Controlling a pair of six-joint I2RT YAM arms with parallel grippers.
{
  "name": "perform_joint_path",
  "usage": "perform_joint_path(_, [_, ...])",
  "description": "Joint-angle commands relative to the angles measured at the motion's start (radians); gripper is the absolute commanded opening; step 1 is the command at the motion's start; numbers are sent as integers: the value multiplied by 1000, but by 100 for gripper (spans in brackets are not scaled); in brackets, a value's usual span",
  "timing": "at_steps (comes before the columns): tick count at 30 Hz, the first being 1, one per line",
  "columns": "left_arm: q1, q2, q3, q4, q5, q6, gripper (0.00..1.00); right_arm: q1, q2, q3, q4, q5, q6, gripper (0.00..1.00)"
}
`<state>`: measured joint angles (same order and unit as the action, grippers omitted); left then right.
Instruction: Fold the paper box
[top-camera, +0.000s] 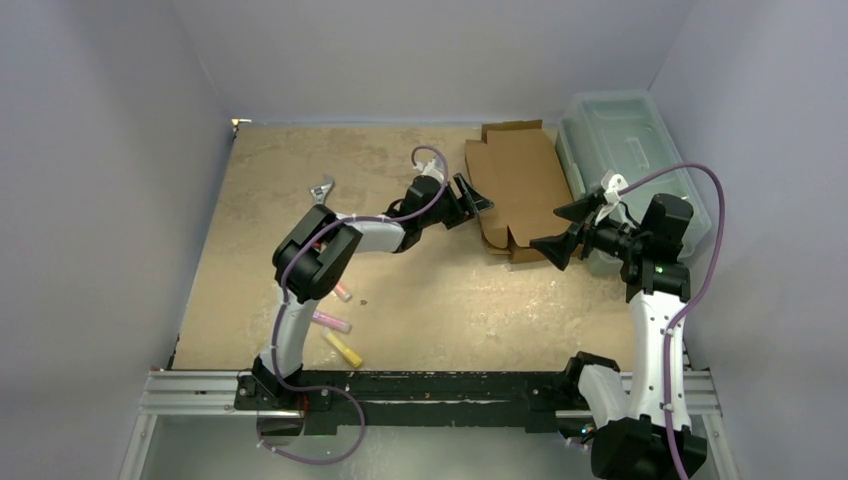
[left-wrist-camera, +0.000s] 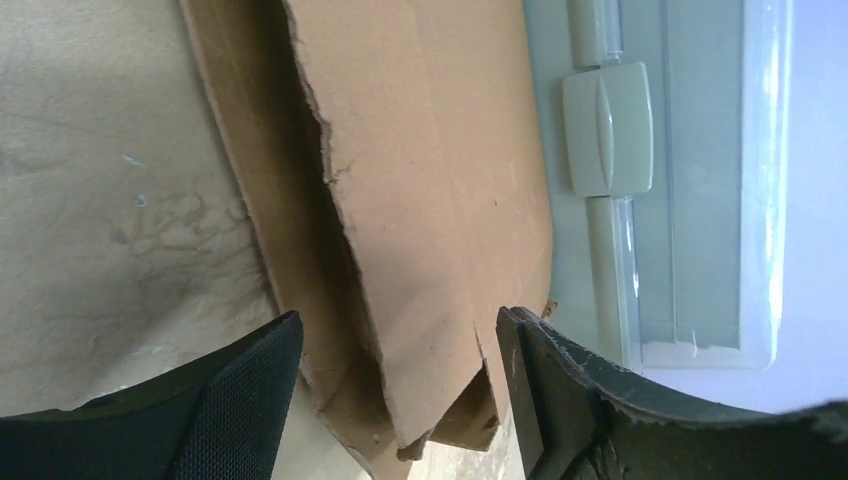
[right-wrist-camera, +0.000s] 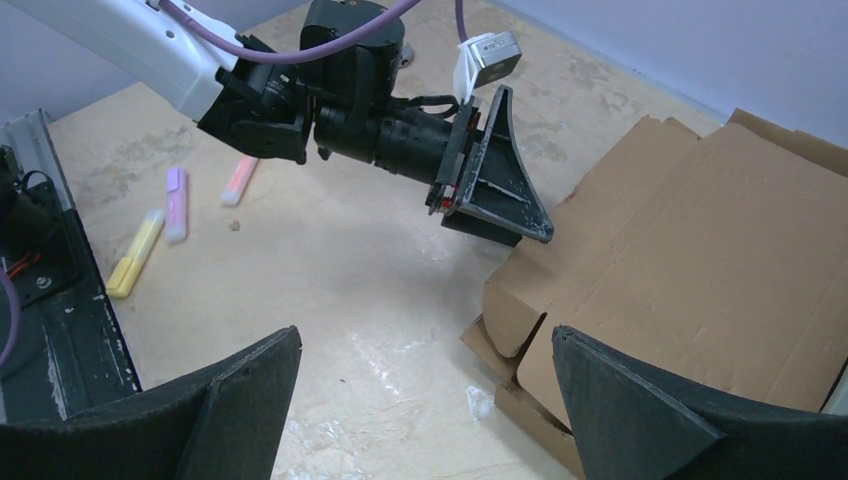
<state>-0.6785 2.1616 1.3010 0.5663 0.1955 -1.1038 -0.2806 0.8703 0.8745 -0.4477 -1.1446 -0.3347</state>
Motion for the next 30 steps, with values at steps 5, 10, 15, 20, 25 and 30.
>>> perform_joint_path(5, [30, 69, 74, 69, 15, -15, 64, 6, 3, -10, 23, -26, -15, 99])
perform_joint_path(10, [31, 106, 109, 121, 34, -39, 60, 9, 2, -9, 19, -27, -20, 99])
perform_joint_path(15, [31, 117, 132, 129, 32, -51, 53, 12, 3, -8, 13, -26, -27, 99])
perform_joint_path(20, [31, 95, 139, 127, 25, -51, 30, 15, 5, -2, 7, -25, -31, 99])
perform_joint_path(25, [39, 8, 23, 183, -22, -71, 0, 17, 11, 16, -16, -17, -40, 99])
perform_joint_path(30, [53, -221, -178, 169, -158, -94, 0, 59, 82, 108, -179, 6, -208, 99])
